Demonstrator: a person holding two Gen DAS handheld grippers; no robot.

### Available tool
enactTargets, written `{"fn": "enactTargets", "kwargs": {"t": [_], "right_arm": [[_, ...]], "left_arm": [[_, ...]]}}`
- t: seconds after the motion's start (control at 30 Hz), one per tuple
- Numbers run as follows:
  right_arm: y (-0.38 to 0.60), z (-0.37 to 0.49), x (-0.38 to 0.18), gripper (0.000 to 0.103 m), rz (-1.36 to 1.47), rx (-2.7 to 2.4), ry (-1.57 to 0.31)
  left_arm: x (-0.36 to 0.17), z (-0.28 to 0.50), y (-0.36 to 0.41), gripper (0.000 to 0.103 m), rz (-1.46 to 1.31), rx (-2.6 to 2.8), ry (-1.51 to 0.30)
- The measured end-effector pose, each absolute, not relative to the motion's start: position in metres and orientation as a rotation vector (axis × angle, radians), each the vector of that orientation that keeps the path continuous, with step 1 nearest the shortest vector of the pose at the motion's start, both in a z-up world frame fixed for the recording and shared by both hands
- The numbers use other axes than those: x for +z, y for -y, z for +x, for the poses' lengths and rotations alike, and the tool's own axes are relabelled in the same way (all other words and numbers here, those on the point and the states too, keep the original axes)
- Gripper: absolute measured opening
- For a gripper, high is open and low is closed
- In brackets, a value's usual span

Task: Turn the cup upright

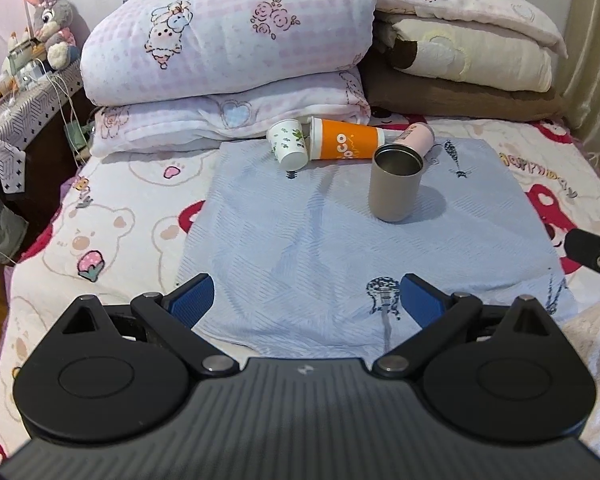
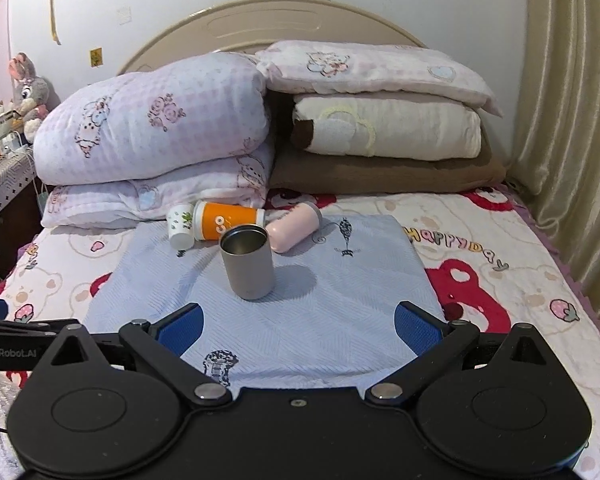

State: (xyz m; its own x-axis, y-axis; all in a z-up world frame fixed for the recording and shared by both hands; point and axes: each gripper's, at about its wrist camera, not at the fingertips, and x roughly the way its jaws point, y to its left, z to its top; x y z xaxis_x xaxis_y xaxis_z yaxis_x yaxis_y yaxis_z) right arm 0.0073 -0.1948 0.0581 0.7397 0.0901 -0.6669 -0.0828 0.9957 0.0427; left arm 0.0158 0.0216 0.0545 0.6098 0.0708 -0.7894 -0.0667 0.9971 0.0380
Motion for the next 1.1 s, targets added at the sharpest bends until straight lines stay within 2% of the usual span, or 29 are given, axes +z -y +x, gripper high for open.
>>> {"fn": "enactTargets", "kwargs": {"t": [1.1], "right_arm": [[0.191,0.007,0.056,0.103,-0.029,0.082,-0.735]], "left_arm": [[0.044,0.021,-0.031,0.101,-0.008,0.119,-0.967]]}}
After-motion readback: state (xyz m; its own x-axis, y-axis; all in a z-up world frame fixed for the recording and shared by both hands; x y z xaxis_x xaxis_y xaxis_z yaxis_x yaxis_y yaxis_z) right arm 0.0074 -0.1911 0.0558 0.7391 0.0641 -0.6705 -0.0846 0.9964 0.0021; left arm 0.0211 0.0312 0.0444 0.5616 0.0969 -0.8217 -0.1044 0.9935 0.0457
